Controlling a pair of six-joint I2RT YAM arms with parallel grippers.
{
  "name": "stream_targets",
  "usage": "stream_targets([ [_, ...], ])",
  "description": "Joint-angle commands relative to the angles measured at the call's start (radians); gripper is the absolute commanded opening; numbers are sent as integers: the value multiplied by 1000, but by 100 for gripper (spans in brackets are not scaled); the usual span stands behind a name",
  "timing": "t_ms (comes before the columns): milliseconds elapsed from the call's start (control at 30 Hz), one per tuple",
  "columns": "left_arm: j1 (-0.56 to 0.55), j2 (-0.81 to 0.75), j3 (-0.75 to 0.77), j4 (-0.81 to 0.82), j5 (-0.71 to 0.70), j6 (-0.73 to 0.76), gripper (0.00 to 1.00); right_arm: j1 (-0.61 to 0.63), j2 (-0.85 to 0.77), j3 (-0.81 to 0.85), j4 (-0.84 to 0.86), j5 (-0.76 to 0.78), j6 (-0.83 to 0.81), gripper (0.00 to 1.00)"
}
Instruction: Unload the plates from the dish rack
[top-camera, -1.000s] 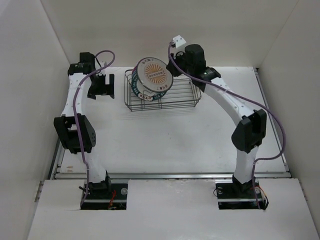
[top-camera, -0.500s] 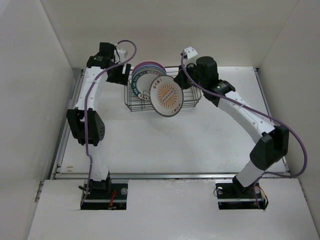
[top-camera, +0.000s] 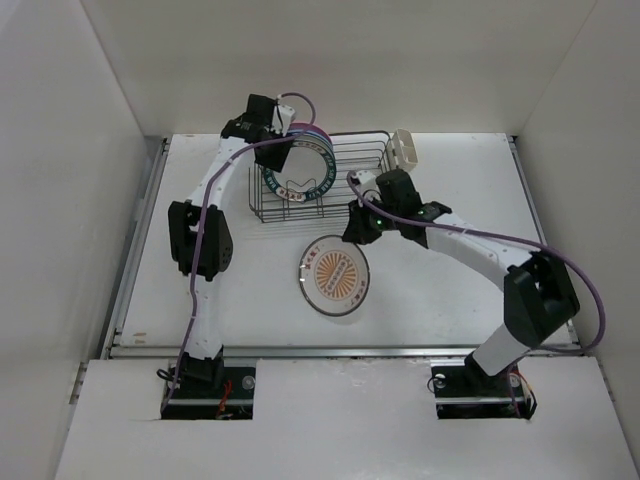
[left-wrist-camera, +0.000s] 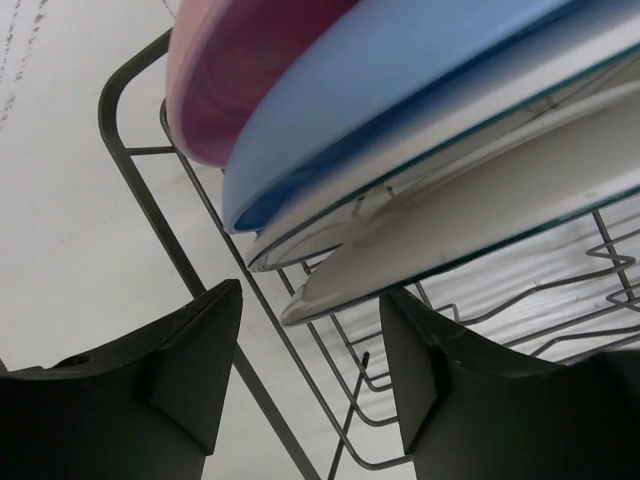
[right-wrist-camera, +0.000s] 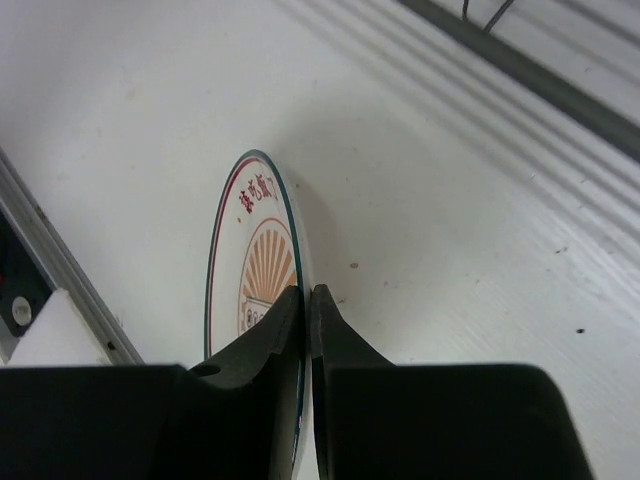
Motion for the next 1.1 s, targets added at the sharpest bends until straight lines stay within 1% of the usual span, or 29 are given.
stream_targets([
  [0, 5, -22, 32, 39, -35, -13, 54, 9, 58, 3, 81, -88, 30, 0],
  [33, 5, -22, 32, 39, -35, -13, 51, 9, 74, 3, 81, -88, 30, 0],
  [133, 5, -22, 32, 39, -35, -13, 51, 9, 131, 3, 81, -88, 30, 0],
  [167, 5, -22, 32, 39, -26, -13, 50, 9, 144, 12, 81, -88, 19, 0],
  [200, 5, -22, 32, 39, -12, -13, 48, 9, 160, 23, 81, -88, 19, 0],
  [233, -5, -10, 32, 39, -3, -13, 42, 9, 190, 23, 72, -88, 9, 0],
  [267, -5, -10, 32, 39, -3, -13, 42, 9, 206, 37, 72, -88, -1, 0],
  [300, -5, -1, 32, 28, -3, -13, 36, 9, 221, 46, 55, -88, -1, 0],
  [333, -14, -1, 41, 28, -3, -13, 33, 9, 235, 68, 46, -88, -10, 0],
  [367, -14, -1, 41, 19, -3, -13, 33, 9, 258, 77, 46, -88, -10, 0],
  [400, -14, -1, 41, 19, -3, -13, 33, 9, 267, 86, 32, -88, -10, 4],
  [433, -14, -1, 41, 19, -3, -13, 33, 9, 267, 100, 32, -88, -10, 10],
  [467, -14, -1, 41, 19, -3, -13, 33, 9, 278, 100, 23, -88, -10, 32],
  [500, -14, -1, 41, 19, -3, -22, 33, 18, 290, 129, 3, -88, -22, 44],
  [533, -14, -1, 41, 19, 8, -23, 33, 18, 290, 129, -13, -88, -22, 50],
  [567, -14, -1, 41, 19, 8, -23, 32, 18, 306, 155, -26, -88, -31, 54],
  [600, -14, -1, 41, 19, 17, -23, 29, 27, 318, 167, -42, -88, -31, 54],
  [633, -14, -1, 41, 19, 17, -23, 29, 27, 318, 177, -62, -79, -40, 55],
  [800, -14, -1, 41, 19, 3, -42, 29, 38, 318, 195, -82, -60, -50, 55],
  [867, -14, -1, 41, 19, 48, -3, 26, 38, 318, 195, -91, -60, -50, 57],
  [1033, -14, 59, 41, 19, 66, 45, 26, 38, 327, 223, -129, -60, -50, 57],
  [1067, -14, 70, 41, 19, 66, 54, 31, 38, 327, 223, -144, -51, -50, 57],
])
